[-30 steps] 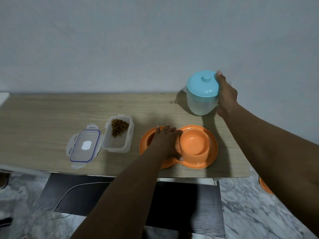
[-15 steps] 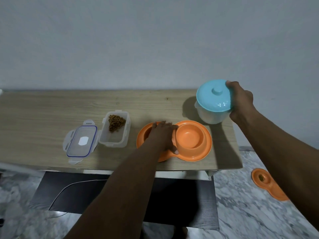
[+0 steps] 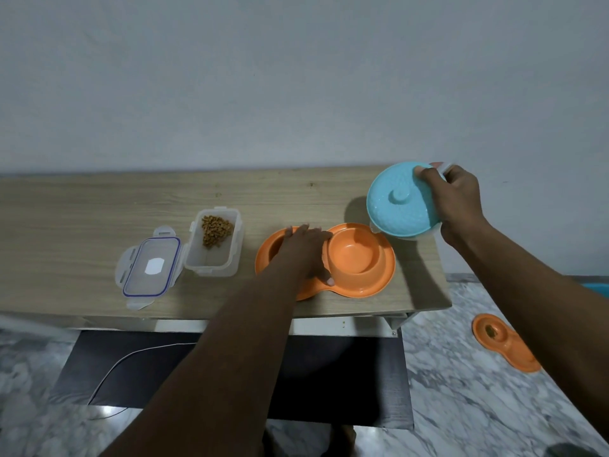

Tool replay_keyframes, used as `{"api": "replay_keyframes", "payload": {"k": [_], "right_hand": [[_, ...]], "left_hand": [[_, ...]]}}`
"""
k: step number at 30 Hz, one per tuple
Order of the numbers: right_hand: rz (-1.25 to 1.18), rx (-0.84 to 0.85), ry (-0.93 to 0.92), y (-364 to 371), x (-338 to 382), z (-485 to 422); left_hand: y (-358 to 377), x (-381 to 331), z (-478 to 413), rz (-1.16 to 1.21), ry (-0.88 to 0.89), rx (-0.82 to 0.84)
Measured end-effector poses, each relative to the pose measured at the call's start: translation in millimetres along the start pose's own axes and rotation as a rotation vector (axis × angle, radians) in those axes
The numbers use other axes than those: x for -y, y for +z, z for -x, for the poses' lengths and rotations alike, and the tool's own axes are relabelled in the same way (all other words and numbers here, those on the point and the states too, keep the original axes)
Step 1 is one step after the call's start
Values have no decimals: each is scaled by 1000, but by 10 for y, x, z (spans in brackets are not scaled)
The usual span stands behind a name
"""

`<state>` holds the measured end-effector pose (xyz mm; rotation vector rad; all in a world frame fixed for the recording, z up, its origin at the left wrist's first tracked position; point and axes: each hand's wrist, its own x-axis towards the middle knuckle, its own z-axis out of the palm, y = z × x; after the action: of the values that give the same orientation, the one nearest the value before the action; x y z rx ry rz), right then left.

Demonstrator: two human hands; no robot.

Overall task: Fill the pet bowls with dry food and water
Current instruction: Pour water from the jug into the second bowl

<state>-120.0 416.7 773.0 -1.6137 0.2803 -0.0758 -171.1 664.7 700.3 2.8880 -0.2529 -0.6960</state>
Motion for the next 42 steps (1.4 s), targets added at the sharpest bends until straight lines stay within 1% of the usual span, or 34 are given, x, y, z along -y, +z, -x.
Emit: {"api": "replay_keyframes", "payload": {"k": [8, 15, 21, 24, 29, 42], "right_hand": [[101, -11, -97, 35, 28, 60], [140, -13, -151, 19, 90, 72], [166, -13, -207, -11, 238, 64], [176, -10, -240, -17, 331, 63], [205, -2, -286, -12, 461, 49], [208, 5, -298, 53, 471, 62]], "left_hand": [[3, -5, -18, -4, -7, 13], [-4, -11, -10, -4, -4, 11], [5, 3, -20, -2, 5, 10], [20, 13, -27, 2, 23, -18], [-6, -2, 0, 4, 0, -6], [-58, -26, 53, 21, 2, -1]]}}
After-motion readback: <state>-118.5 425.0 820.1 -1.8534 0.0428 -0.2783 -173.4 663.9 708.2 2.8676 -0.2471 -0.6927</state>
